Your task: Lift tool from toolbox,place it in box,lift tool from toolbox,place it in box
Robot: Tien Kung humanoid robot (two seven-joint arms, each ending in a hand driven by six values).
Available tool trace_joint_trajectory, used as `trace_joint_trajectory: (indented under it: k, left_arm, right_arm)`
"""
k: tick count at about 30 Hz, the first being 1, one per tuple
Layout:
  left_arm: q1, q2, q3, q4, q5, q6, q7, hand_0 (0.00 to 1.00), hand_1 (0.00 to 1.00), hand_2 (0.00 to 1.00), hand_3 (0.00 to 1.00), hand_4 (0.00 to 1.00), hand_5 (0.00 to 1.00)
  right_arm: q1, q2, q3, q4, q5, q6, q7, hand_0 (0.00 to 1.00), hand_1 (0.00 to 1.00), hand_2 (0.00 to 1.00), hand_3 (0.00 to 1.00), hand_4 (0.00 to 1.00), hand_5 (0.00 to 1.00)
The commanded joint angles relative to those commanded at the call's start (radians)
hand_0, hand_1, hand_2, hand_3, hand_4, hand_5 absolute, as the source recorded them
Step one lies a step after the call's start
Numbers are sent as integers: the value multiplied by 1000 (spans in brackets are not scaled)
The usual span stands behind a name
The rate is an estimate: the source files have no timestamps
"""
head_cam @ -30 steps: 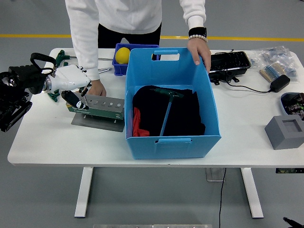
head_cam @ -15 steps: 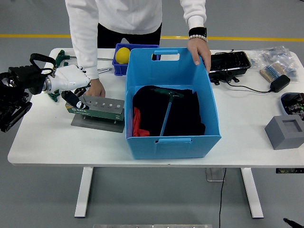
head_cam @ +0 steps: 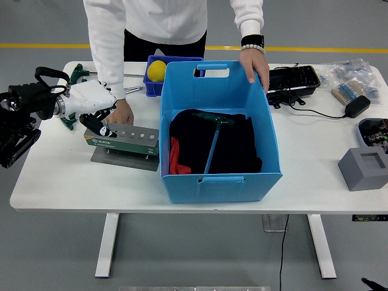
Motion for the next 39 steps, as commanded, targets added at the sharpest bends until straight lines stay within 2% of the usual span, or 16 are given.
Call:
trace_joint_trajectory:
  k: [4,5,10,11,16,17,22,23,25,28,29,33,35,39]
  left_arm:
    - [9,3,-8,-2,-8,34,-23,742,201,154,108,898,677]
    - [9,4,-8,-1,-10,41,-28,494,126,110,69,957,579]
    - [7,8,-11,3,-21,80,-54,494,126,110,69,957,579]
    - [7,8,-11,3,-23,86,-58,370,94,87,53,989,491]
    - [5,7,-10,15,-44,139,-88,370,94,87,53,989,491]
    - [4,6,-11,18,-51,149,-93,277,68,77,44,986,428]
    - [1,4,-23,26,-81,193,-117,277,68,77,44,986,428]
    - [0,3,-28,28,-89,205,-124,174,49,69,38,980,397]
    - [-1,3,-37,29,-99,228,-136,174,49,69,38,980,397]
    - [-3,2,-52,31,-119,257,-136,174,49,69,38,980,397]
    - [-4,1,-54,31,-122,263,-136,113,12,48,18,923,340]
    - [-8,1,-71,28,-158,315,-136,113,12,48,18,923,340]
    - [-11,1,-82,28,-173,330,-136,74,2,22,13,890,356]
    - [-17,2,-103,29,-200,355,-136,74,2,22,13,890,356]
  right_arm:
    - [0,0,-1,-1,4,-1,1,615,596,669,541,772,655]
    - [1,0,-1,-1,3,-1,1,615,596,669,541,772,655]
    - [1,0,1,-1,0,0,1,615,596,669,541,772,655]
    - [1,0,1,-1,0,0,1,615,597,669,542,772,655]
    - [2,0,1,-1,1,0,1,615,597,669,542,772,655]
    - [2,0,1,-1,1,0,1,615,596,668,541,772,656]
    - [4,-1,0,-1,1,0,1,615,596,668,541,772,656]
    - [4,-1,0,-1,2,0,1,616,596,668,541,772,656]
    - [5,-1,0,-1,2,0,1,616,596,668,541,772,656]
    - [6,-1,0,-1,2,0,1,616,596,668,541,772,656]
    - [6,-1,0,-1,2,0,1,616,596,668,541,772,657]
    - [6,-1,1,-1,-1,0,1,616,596,668,541,772,657]
    - [6,-1,3,-1,-3,0,0,616,596,668,541,772,656]
    - [7,-1,2,-1,-2,1,0,616,596,668,541,772,656]
